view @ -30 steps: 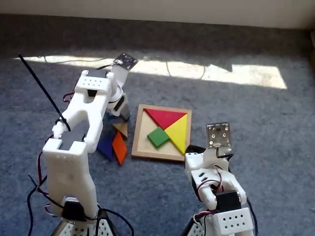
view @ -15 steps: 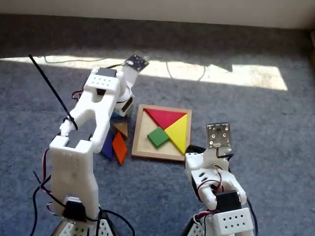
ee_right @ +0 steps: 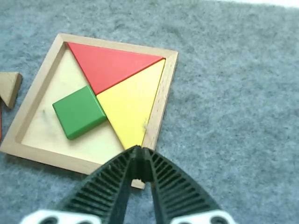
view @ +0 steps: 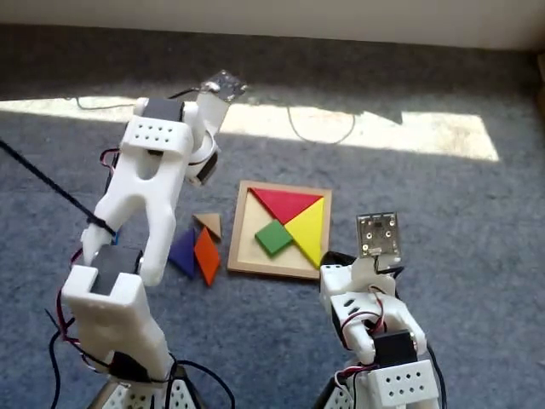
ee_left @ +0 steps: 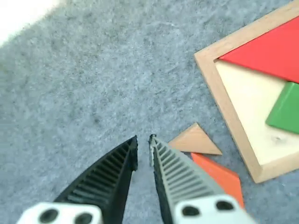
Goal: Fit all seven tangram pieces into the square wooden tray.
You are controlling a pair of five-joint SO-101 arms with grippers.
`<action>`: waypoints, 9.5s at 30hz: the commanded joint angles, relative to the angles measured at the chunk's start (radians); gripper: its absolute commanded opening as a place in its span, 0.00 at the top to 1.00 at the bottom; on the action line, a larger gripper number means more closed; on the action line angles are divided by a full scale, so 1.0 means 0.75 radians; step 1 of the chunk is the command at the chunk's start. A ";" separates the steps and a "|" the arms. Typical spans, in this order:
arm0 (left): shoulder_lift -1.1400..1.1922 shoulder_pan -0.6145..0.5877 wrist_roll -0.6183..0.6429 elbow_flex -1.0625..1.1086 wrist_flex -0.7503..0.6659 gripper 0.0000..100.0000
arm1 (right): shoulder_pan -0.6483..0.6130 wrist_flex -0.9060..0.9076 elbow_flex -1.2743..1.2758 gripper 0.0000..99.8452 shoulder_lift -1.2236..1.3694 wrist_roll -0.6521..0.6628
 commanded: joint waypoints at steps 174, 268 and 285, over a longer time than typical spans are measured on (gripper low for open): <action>-0.422 0.656 -0.065 0.461 -0.119 0.89 | 0.406 -0.118 -0.069 0.99 -0.026 -0.018; -0.050 0.398 0.661 0.343 -0.399 0.88 | 0.396 -0.120 -0.071 0.99 -0.026 -0.016; -0.066 0.355 0.867 0.330 -0.338 0.71 | 0.396 -0.120 -0.073 0.99 -0.026 -0.016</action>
